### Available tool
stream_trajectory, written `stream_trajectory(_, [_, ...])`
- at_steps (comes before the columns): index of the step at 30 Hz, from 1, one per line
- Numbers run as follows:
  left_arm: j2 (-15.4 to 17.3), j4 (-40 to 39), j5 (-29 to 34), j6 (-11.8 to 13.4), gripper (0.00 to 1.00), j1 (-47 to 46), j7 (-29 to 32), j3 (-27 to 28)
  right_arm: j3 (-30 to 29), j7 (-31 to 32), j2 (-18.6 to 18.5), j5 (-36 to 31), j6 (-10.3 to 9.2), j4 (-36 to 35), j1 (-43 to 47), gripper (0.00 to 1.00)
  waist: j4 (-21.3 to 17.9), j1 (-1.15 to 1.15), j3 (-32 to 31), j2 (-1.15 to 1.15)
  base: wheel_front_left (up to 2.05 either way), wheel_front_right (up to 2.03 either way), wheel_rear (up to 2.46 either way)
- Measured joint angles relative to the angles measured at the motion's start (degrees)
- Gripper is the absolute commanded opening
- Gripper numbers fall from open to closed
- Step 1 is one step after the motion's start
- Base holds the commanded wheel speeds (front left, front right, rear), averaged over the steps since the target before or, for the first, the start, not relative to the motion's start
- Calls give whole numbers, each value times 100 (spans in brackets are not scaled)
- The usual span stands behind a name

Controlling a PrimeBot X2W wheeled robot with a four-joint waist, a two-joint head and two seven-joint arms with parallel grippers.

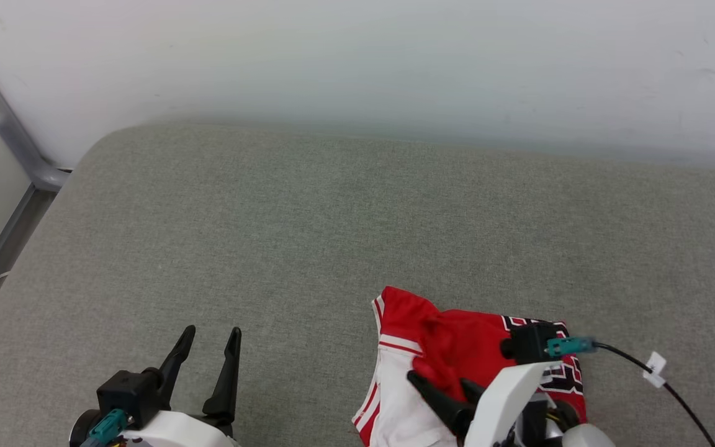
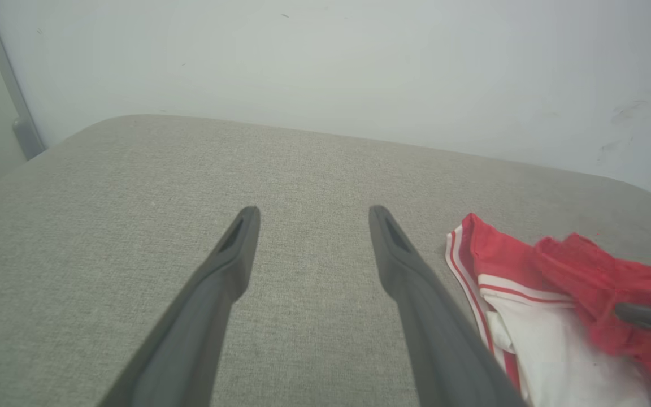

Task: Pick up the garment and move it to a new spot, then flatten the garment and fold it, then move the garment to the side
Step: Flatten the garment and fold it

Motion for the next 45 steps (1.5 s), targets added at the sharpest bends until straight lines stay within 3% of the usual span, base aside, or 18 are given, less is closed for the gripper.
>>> stream_trajectory(4, [-23, 11, 44, 0, 100, -5, 0, 43, 553, -16, 12, 357, 0, 8, -66, 100, 7, 0, -18, 0, 0, 0, 0])
stream_trajectory(8, [-70, 14, 54, -9, 100, -4, 0, 87, 673, -13, 10, 385, 0, -10, -168, 100, -26, 0, -35, 0, 0, 0, 0])
stream_trajectory(13, [-146, -11, 116, -59, 100, 4, 0, 147, 365, -160, -49, -584, 0, -369, -497, 100, -137, 0, -69, 0, 0, 0, 0])
stream_trajectory(23, [-368, -164, 364, -163, 100, 26, -1, 330, -174, -1251, -1570, -2486, 1, -1014, -913, 100, -333, 0, -77, 0, 0, 0, 0])
stream_trajectory(29, [-584, -335, 600, -275, 100, 52, -1, 535, -1027, -1886, -1852, -2826, 1, -1279, -645, 100, -422, 0, -40, 0, 0, 0, 0])
stream_trajectory(34, [-826, -579, 883, -452, 100, 94, -2, 781, -1586, -2331, -1771, -2913, 1, -1658, -131, 100, -480, 0, 15, 0, 0, 0, 0])
stream_trajectory(45, [-1270, -755, 1532, -849, 100, 260, -8, 1245, -2210, -2854, -992, -3045, 1, -2130, 789, 100, -531, 0, 29, 0, 0, 0, 0])
